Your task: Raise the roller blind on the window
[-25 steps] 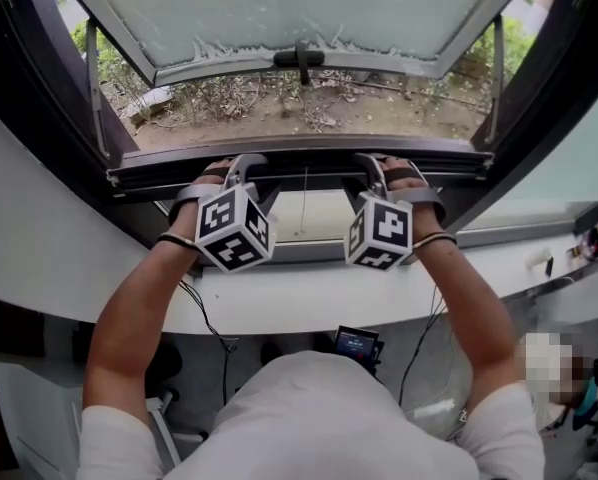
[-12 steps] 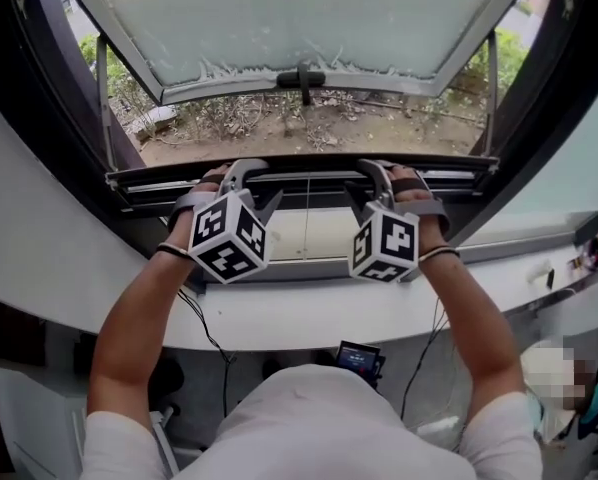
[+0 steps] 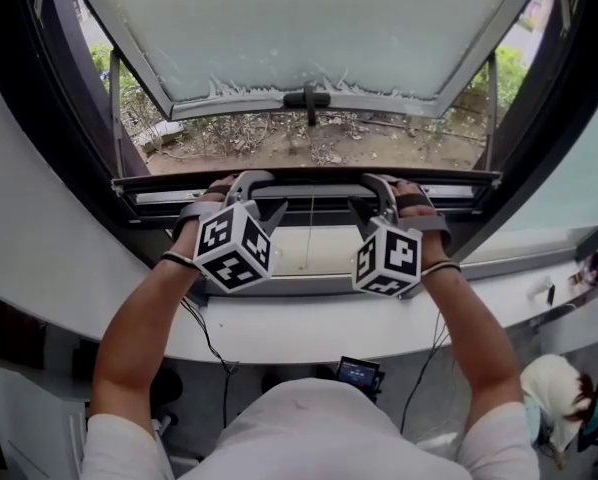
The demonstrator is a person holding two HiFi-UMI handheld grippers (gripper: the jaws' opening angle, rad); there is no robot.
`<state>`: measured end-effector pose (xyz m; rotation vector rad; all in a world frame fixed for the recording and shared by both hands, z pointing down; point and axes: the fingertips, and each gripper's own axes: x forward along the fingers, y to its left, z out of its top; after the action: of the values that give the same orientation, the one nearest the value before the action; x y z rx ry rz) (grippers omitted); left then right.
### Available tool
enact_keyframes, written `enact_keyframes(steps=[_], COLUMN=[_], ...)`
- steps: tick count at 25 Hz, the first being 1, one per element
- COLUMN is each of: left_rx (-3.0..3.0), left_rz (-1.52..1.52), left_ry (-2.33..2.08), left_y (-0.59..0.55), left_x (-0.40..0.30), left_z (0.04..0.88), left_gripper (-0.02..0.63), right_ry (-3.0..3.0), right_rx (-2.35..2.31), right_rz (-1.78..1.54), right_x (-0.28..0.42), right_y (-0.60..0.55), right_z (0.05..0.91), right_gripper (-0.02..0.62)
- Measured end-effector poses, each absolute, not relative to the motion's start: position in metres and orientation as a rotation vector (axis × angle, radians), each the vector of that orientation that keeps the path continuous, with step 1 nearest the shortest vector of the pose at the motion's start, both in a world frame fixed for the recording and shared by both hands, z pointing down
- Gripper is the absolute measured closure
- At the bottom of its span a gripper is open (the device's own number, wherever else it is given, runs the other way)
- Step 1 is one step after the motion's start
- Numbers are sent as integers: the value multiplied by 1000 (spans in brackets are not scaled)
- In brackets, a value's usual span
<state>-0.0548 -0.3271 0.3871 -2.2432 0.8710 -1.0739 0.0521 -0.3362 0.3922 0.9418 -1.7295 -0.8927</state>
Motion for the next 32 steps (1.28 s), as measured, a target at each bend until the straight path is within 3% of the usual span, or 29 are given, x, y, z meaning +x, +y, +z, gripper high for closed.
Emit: enact_keyframes(steps=[32], left_rx=[-2081], left_rz=[-975], left_ry=[902], left_y=[-331], left_x=[-57], left_z=[260], left_gripper=[471], right_ry=[-1784], right_rx=[1335], right_rz=[-1156], right_x=[49], right_y=[-339], right_z=[252], right_gripper=[445])
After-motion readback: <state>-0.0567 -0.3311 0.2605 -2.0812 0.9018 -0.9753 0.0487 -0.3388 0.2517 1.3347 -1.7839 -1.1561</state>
